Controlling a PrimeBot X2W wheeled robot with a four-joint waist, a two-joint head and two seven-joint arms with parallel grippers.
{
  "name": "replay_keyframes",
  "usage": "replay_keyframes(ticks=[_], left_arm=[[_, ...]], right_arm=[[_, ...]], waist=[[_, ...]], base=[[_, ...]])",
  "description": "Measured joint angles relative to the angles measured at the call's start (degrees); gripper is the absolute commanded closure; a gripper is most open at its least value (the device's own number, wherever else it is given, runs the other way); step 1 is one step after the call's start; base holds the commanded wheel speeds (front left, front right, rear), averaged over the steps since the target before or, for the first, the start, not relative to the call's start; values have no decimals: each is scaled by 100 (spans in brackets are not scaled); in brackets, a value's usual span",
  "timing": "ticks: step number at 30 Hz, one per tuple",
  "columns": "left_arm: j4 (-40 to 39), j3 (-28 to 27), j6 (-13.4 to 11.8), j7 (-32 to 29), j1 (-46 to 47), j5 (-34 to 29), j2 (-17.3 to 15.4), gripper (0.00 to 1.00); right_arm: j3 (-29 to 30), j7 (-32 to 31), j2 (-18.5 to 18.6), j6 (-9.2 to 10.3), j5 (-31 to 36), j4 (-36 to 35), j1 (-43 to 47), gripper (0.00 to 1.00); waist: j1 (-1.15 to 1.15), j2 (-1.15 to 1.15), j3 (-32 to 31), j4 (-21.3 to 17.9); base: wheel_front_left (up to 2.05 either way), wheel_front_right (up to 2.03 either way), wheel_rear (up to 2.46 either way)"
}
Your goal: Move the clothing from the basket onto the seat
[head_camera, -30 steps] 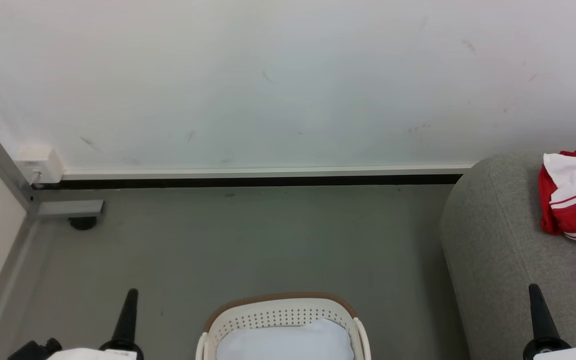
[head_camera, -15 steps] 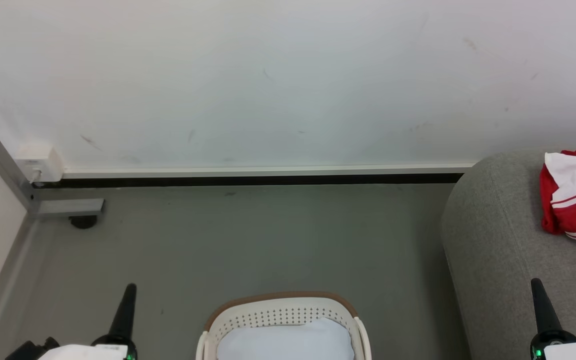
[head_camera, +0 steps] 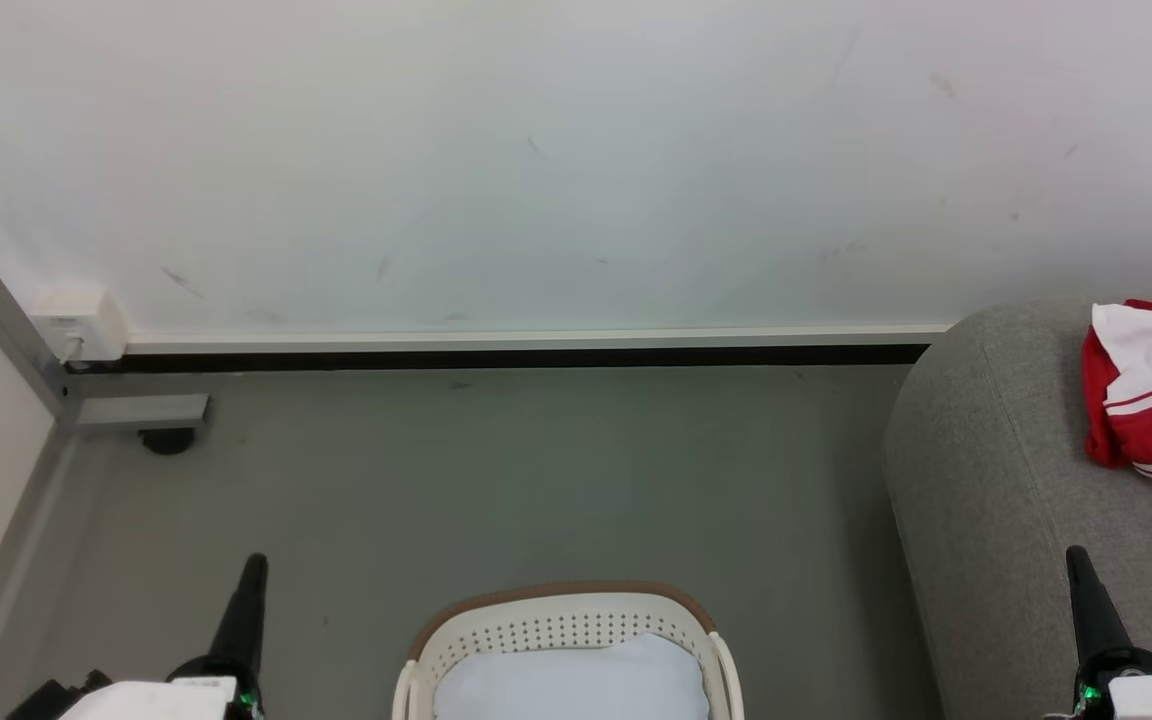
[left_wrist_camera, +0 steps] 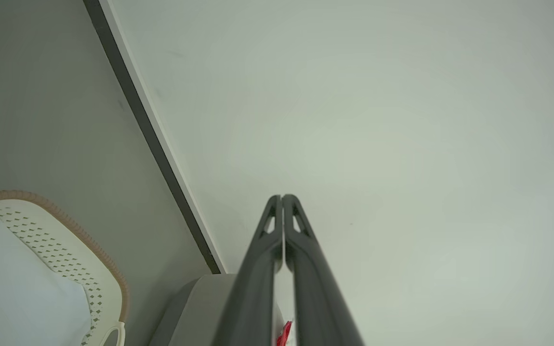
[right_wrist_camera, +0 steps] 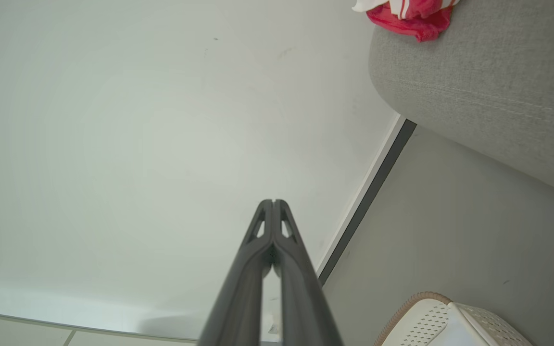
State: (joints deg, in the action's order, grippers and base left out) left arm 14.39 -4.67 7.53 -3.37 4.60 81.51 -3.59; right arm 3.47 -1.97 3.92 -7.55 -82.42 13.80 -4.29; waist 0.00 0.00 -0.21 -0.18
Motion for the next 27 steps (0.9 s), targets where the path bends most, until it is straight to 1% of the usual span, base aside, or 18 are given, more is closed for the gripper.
replay_keyframes(ticks=[27], left_arm=[[-22,-164,-1,-296,132,1010,68,100]], right_arm=[[132,-310,-3,0,-1068,8,-144,100]], waist=[[0,0,37,17]], base=[[0,0,0]])
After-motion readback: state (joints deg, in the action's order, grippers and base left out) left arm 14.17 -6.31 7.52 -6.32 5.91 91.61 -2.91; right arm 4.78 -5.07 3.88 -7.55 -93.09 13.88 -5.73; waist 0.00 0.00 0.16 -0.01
